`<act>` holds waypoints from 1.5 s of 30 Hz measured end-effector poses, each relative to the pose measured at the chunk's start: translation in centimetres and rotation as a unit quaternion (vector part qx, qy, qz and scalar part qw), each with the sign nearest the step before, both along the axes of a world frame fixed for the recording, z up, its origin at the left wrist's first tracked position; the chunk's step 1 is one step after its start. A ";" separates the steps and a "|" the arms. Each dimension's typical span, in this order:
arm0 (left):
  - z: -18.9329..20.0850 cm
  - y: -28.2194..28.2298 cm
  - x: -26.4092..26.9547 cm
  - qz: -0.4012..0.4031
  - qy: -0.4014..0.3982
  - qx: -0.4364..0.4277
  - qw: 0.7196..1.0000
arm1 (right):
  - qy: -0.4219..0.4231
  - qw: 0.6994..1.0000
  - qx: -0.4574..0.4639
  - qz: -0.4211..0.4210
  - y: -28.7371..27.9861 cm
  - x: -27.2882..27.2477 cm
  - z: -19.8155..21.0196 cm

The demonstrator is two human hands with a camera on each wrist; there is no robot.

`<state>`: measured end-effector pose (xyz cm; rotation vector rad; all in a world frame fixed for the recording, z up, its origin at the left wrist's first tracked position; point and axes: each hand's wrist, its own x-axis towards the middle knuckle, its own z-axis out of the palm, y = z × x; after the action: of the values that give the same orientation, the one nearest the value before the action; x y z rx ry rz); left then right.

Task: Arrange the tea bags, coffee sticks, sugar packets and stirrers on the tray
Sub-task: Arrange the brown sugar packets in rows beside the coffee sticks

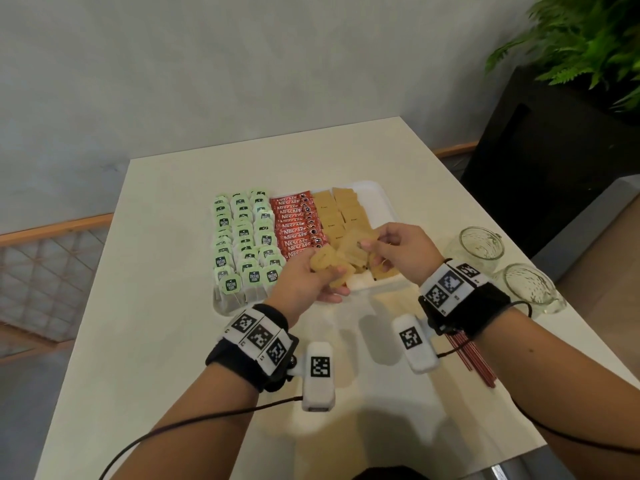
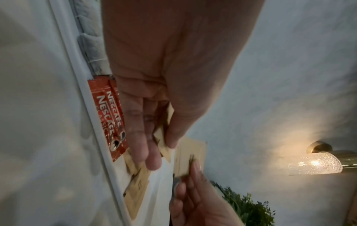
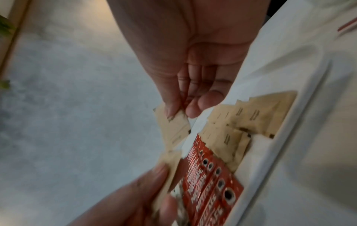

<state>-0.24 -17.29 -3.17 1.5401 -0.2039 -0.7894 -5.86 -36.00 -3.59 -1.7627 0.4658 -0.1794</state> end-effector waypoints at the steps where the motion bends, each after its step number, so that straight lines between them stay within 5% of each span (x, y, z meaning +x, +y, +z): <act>1: 0.1 0.3 0.4 0.023 0.000 0.008 1.000 | 0.000 1.000 -0.004 -0.022 -0.5 0.2 0.0; 8: 0.5 1.5 2.1 0.095 0.017 0.029 0.995 | 0.132 0.986 -0.100 0.007 -1.6 1.2 -2.1; 20: -1.0 1.8 2.7 0.058 -0.031 0.085 0.994 | 0.146 0.961 -0.230 0.047 -1.0 4.0 -2.6; 28: -0.2 1.0 2.6 0.070 0.032 0.038 0.996 | 0.085 0.985 -0.146 -0.025 -0.8 3.5 -2.2; 32: 0.3 0.3 2.2 0.062 0.033 0.027 0.997 | 0.067 0.993 -0.088 0.049 0.5 2.4 -0.6; 37: 1.0 -0.5 2.0 0.046 -0.012 0.043 0.998 | 0.076 0.985 -0.089 0.123 0.9 2.1 0.0; 41: 2.0 -1.1 2.0 -0.040 -0.128 0.087 0.987 | 0.072 0.985 -0.090 0.125 -0.3 2.6 1.6; 45: 2.6 -1.9 2.3 0.000 -0.145 0.071 0.987 | 0.029 0.993 -0.046 0.107 -0.6 2.2 2.5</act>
<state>2.02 -19.18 -0.61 1.7874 -0.3687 -0.5873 -3.65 -36.58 -1.13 -1.8986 0.3114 0.0008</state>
